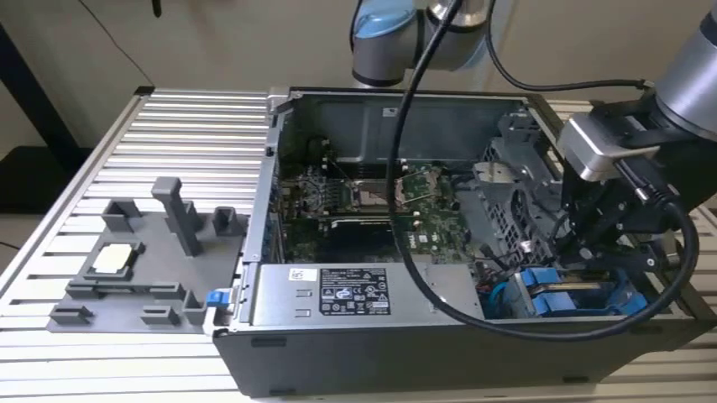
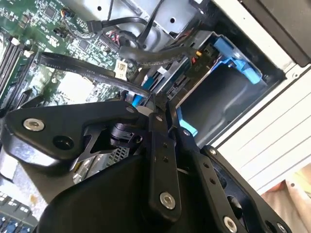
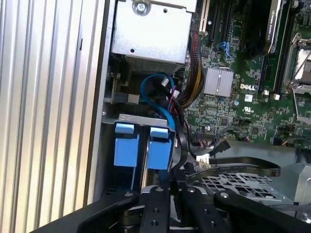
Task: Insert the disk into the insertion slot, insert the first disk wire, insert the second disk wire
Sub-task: 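Insert the second disk wire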
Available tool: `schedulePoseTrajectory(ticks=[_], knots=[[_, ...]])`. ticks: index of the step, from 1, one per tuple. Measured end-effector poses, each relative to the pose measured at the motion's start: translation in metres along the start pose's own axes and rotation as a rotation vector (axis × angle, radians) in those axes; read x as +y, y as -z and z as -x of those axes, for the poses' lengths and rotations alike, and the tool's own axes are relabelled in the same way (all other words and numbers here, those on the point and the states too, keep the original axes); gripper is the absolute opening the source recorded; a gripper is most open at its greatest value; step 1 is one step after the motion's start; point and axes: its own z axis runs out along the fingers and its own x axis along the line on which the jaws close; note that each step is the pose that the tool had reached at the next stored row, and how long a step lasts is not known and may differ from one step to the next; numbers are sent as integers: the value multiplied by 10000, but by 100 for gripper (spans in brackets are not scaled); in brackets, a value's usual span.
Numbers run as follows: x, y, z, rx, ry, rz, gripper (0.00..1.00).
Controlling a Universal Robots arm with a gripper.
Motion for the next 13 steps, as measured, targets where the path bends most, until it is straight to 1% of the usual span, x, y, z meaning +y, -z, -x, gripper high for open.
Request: schedulePoseTrajectory(ticks=[1, 2, 4, 6, 9, 12, 13], knots=[[-31, 0, -9, -8, -6, 61, 16], [-47, -1, -23, -10, -8, 81, 16], [-55, -6, -56, -11, -18, 84, 16], [-52, -15, -75, -12, -102, 76, 16], [-52, -29, -78, -9, -358, 53, 16], [-52, -46, -79, -4, -611, 13, 16], [-52, -52, -79, -2, -662, -14, 16]])
